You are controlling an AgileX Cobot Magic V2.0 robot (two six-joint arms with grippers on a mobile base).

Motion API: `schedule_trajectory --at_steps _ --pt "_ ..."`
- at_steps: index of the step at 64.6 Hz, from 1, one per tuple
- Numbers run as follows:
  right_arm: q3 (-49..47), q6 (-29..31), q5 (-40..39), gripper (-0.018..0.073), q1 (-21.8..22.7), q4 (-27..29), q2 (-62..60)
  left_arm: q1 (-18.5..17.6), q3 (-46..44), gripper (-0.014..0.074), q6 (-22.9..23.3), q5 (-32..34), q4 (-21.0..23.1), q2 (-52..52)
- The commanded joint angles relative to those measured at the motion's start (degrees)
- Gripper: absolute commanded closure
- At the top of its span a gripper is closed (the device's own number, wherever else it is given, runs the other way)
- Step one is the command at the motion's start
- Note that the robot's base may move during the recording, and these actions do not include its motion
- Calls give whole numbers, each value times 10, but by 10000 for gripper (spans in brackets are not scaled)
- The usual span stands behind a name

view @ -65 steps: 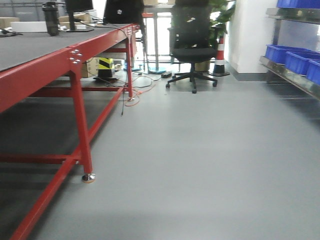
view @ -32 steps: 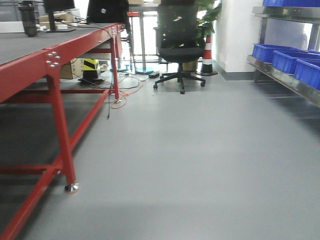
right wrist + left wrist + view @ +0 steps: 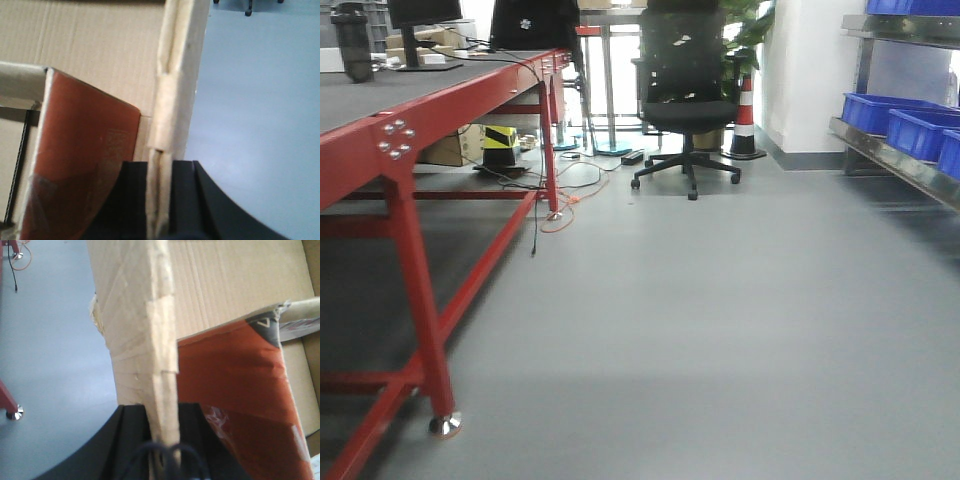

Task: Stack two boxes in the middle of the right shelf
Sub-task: 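Drive the base past the red table toward the steel shelf rack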

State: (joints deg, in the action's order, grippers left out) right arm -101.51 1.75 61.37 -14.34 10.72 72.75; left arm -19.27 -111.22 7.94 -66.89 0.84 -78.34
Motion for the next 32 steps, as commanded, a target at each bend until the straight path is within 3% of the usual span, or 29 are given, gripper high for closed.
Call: schedule_trajectory --at_steps 1,32 --pt "-6 6 -22 713 2 -13 -7 3 -8 708 -2 35 -5 10" --pt "-6 6 -22 713 2 -13 -7 3 -8 708 -2 35 -15 10"
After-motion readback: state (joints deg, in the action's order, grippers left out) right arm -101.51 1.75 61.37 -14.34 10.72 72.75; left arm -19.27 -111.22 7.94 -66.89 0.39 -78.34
